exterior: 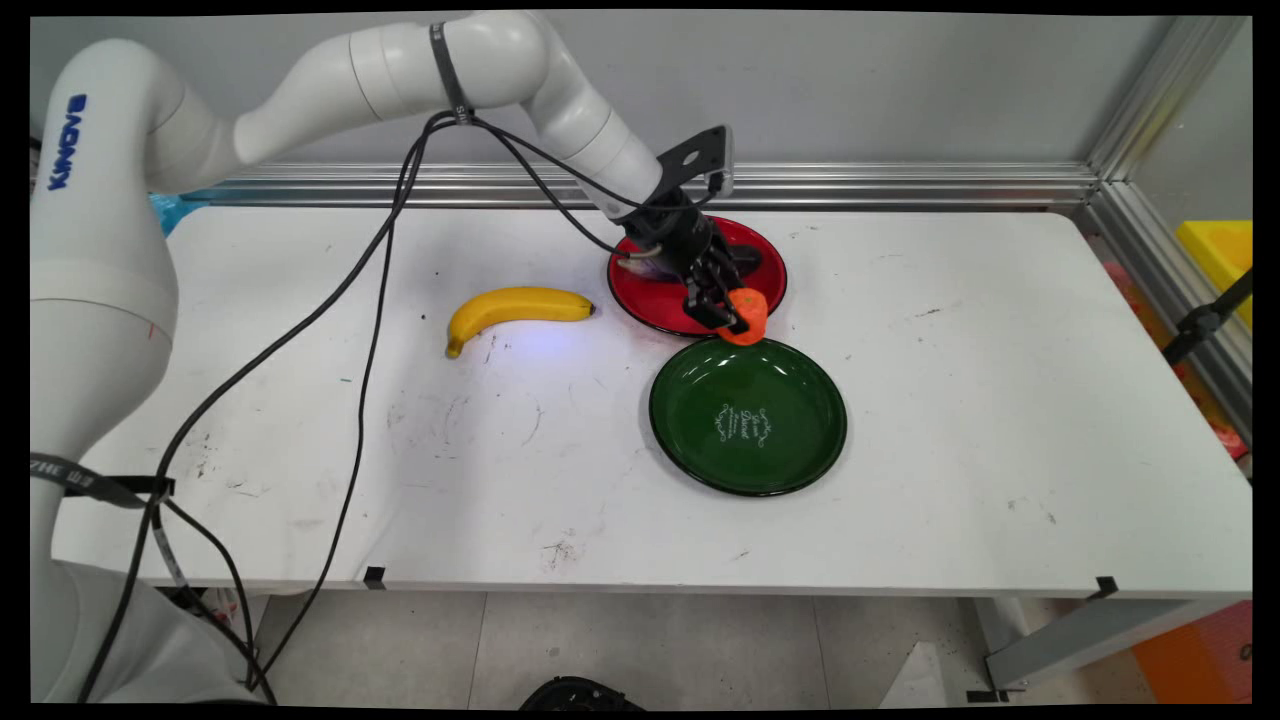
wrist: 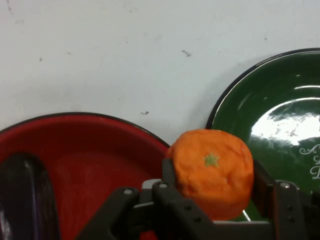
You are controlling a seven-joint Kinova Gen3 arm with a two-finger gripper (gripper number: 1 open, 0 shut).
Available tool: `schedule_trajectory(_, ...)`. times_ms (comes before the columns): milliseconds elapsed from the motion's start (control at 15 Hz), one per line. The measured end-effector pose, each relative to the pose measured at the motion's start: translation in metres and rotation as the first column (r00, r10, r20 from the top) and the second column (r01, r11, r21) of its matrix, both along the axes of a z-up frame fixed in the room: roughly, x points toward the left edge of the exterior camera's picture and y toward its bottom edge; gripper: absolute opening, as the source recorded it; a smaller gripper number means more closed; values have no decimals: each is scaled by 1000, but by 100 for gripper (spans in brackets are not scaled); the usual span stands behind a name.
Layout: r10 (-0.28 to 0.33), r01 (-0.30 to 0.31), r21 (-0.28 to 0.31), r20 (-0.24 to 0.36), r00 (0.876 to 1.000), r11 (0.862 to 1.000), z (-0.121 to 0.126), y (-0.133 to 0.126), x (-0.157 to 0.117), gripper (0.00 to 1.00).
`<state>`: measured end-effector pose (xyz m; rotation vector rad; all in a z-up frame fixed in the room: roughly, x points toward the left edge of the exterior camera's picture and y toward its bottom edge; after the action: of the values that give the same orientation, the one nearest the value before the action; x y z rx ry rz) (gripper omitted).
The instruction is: Place the picked object on the red plate
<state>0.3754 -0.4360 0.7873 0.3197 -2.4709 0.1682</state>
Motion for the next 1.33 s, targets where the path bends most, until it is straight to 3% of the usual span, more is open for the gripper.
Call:
schedule_trajectory(733,7,-7,3,-9,1000,1000,4,-8,3,0)
schedule_trajectory(1333,27,-26,-5,42,999,1000,8,-20,35,0)
